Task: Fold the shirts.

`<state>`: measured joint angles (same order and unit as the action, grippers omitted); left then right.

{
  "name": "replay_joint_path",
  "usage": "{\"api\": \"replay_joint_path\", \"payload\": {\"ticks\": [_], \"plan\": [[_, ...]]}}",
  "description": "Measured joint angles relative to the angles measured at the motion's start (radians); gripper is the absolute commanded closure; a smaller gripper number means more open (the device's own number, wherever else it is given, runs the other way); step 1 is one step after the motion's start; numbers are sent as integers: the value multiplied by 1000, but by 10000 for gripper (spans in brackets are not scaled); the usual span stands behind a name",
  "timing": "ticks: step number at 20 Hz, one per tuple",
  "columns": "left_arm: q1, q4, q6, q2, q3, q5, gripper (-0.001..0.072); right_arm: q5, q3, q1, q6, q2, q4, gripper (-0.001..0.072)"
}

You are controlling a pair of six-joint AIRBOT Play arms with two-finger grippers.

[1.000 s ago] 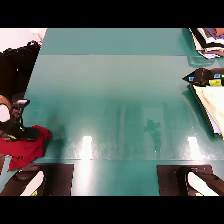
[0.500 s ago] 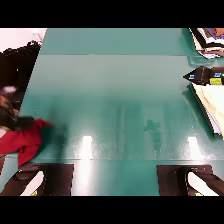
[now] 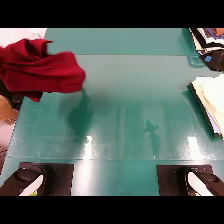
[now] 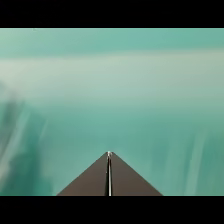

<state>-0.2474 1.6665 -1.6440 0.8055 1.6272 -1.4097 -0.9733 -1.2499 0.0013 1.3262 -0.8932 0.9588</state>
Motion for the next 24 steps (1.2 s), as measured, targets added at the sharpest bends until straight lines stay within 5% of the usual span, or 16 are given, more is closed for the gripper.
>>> {"api": "replay_joint_path", "payload": {"ticks": [9,11,13,17,24], "plan": [[-431,-212,27,414,57,131,669,-75,-255,0,0,-110,1,698],[-501,-276,94,503,59,177,265,-108,-293,0,0,-144,1,698],[-534,-314,159,564,60,208,247,-139,-315,0,0,-169,1,698],[-459,-237,209,615,60,232,247,-172,-323,0,0,-190,1,697],[-59,-315,197,690,-71,232,247,-187,-245,0,0,-177,1,698]]}}
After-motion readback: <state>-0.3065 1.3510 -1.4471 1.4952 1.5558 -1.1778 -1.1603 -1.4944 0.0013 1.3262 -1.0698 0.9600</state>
